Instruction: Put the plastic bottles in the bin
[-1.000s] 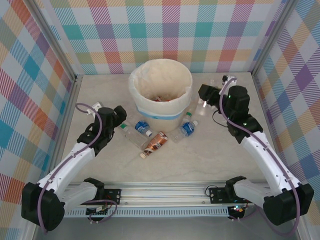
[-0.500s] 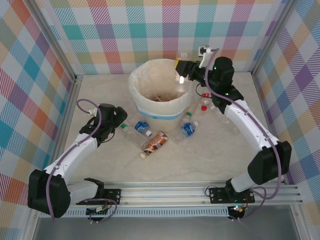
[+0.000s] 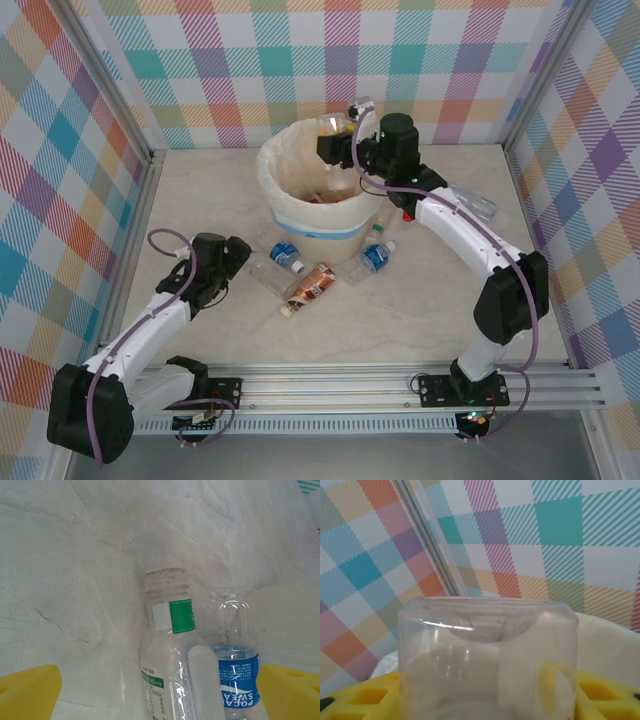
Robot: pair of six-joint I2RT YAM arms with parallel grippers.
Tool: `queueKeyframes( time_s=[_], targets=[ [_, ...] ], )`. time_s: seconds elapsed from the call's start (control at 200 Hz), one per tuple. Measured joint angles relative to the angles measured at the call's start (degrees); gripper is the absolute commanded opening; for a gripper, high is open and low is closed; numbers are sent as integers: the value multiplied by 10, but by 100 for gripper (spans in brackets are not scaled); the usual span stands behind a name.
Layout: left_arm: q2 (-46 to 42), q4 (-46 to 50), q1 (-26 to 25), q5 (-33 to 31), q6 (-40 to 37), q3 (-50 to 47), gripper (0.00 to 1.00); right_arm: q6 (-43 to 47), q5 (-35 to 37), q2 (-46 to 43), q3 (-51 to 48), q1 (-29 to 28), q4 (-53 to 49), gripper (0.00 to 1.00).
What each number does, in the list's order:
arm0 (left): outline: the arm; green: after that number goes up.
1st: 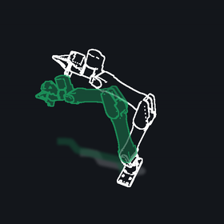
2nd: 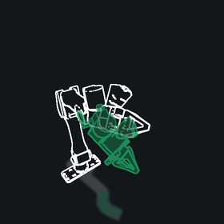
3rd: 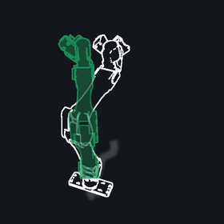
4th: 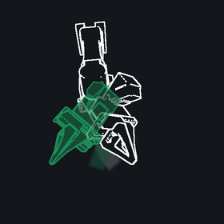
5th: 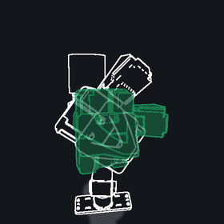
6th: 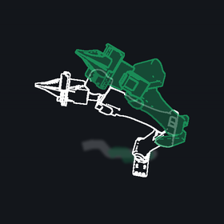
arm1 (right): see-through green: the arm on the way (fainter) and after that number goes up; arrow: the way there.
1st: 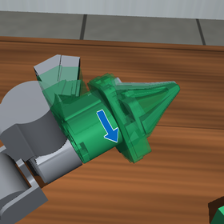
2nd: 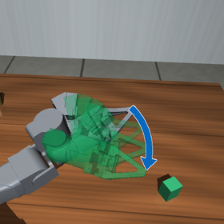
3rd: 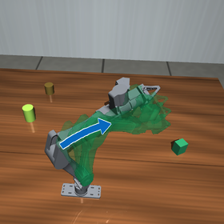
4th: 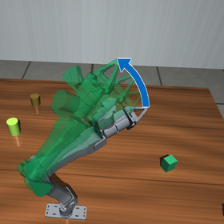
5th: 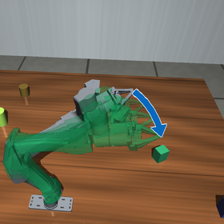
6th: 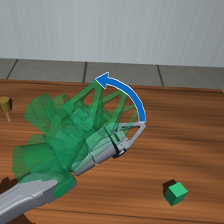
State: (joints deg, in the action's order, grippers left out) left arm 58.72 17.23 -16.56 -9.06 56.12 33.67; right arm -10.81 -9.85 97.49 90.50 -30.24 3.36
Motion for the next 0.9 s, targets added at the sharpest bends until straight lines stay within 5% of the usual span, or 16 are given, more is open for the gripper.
queueKeyframes(
  time_s=[0.335,0.575,0.9],
  targets=[
    [47,-5,-50,7,35,-5,100,64,56,21,36,-16,-90,90],
    [86,-52,-69,19,50,-5,99,70,30,-46,-5,-16,-91,100],
    [152,-68,-117,15,78,18,97,71,12,-191,-118,-16,-60,100]
  ],
)
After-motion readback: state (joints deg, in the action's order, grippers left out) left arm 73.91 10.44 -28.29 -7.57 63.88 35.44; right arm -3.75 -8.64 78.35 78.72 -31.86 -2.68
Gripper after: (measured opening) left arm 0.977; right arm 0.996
